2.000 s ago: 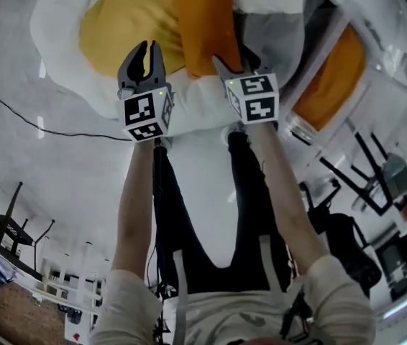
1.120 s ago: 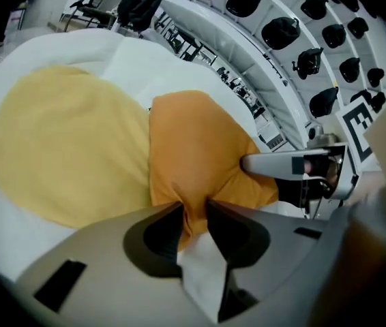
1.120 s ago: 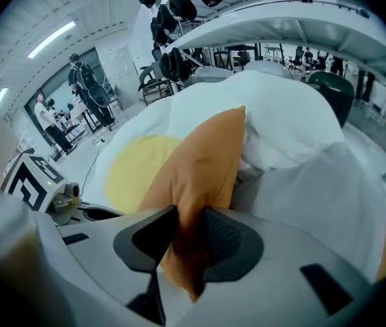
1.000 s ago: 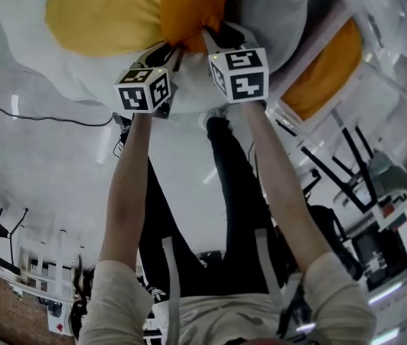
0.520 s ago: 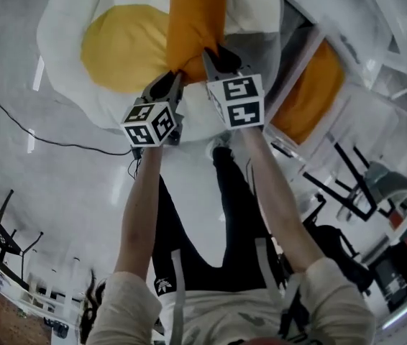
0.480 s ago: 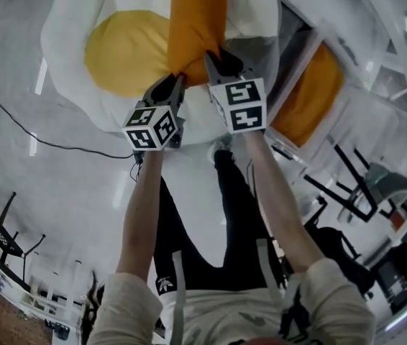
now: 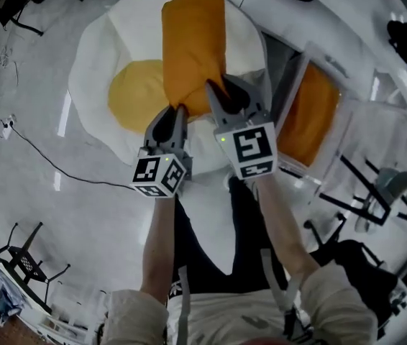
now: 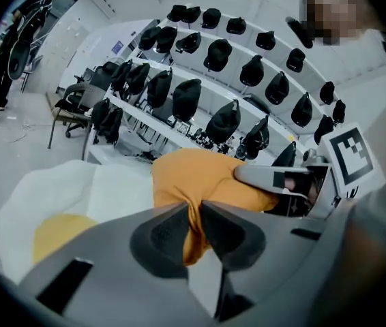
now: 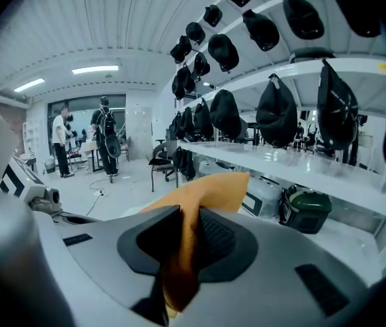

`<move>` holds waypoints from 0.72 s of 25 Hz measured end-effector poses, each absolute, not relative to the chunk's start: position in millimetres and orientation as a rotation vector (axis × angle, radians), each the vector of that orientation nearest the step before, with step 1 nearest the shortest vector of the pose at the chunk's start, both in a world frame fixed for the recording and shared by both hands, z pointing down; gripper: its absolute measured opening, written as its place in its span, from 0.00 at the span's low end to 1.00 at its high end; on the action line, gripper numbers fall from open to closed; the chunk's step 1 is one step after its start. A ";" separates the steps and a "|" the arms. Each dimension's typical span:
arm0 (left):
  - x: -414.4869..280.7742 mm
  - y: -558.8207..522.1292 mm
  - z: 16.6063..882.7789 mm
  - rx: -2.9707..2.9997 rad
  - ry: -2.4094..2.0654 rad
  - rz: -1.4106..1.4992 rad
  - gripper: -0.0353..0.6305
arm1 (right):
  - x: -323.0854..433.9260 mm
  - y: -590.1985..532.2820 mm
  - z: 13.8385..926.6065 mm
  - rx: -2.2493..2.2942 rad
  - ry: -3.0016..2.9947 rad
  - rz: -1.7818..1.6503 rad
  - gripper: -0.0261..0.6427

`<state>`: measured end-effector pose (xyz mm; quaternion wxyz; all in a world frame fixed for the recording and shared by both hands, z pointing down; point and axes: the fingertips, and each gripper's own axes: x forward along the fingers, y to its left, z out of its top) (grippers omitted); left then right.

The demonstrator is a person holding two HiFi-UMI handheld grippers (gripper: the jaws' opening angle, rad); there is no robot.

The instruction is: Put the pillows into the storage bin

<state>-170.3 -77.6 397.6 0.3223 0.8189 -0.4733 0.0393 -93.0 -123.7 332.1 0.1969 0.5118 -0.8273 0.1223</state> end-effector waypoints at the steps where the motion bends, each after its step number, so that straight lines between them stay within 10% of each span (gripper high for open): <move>1: -168.9 -78.7 394.3 2.158 -1.246 0.093 0.14 | -92.0 -124.3 328.1 1.430 -2.324 0.322 0.16; 18: -62.4 -72.2 402.9 2.325 -0.992 0.241 0.14 | 28.0 -103.6 347.3 1.715 -2.173 0.407 0.15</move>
